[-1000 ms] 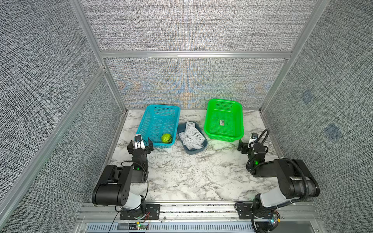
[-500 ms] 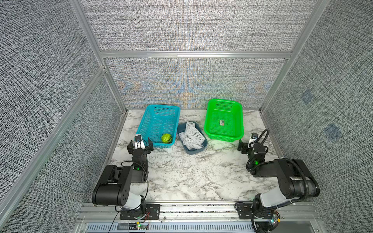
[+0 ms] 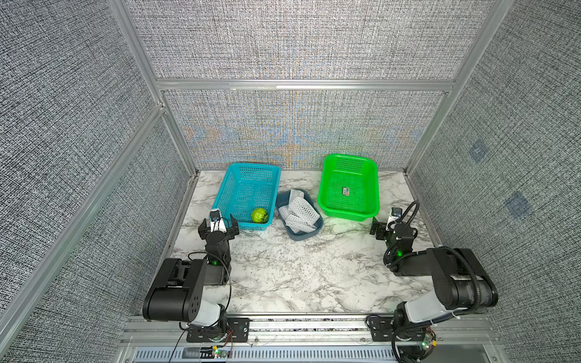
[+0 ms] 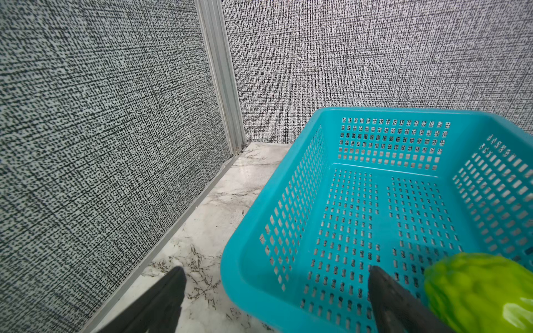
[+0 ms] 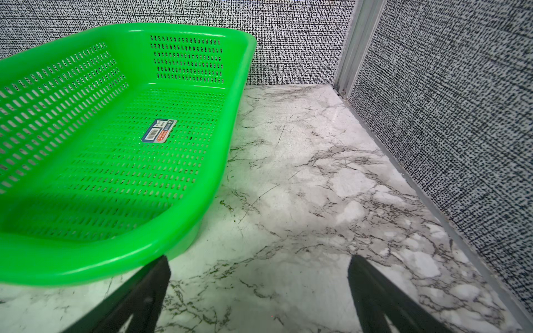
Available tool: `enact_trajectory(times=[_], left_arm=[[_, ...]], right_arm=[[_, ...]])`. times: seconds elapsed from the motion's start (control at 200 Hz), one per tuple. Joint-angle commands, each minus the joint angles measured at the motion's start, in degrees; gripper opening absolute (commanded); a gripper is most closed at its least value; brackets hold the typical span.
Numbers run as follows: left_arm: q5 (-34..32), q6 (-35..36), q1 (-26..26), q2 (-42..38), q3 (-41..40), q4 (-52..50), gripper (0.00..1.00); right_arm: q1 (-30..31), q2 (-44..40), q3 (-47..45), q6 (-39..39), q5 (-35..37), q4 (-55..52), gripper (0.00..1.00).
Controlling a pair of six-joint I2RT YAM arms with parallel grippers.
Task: Sleeve custard apples in foam nets
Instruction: Pick up the custard apple from the basket.
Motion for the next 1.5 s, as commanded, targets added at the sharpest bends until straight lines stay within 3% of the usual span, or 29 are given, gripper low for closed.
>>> enact_trajectory(times=[0.0,0.195,0.44,0.74,0.91,1.06,1.155,1.31,1.496], left_arm=[[4.3,1.0,-0.2,-3.7,2.8,-9.7,0.99],[0.7,-0.8,-0.2,-9.1,5.0,-18.0,1.00],[-3.7,-12.1,-1.1,-13.6,16.9,-46.1,0.99],[5.6,-16.4,-4.4,-10.8,33.4,-70.7,0.99],[15.0,-14.1,-4.4,-5.2,39.9,-75.9,1.00],[22.9,-13.6,-4.5,3.7,48.9,-83.7,1.00],[26.2,-13.0,-4.5,9.3,53.9,-88.1,0.99],[28.9,-12.9,-4.5,17.0,59.8,-92.3,1.00],[30.7,-13.2,-4.5,24.0,64.7,-95.9,0.99]], right_arm=[[0.2,-0.1,-0.2,-0.2,-0.1,1.3,0.99],[0.2,0.0,-0.2,-0.1,-0.2,1.2,0.99],[0.1,0.0,-0.1,0.0,-0.2,1.2,0.99],[-0.1,-0.2,-0.4,-0.4,-1.2,1.7,0.99],[2.2,-2.7,-2.8,-1.1,5.5,4.7,0.99],[9.9,-12.4,0.0,-6.5,17.8,-6.0,0.99],[13.6,-19.4,3.6,-5.7,19.3,-17.7,0.99],[17.0,-27.4,15.0,4.5,13.0,-47.3,0.99],[22.8,-31.8,21.0,8.7,5.2,-64.7,0.99]])
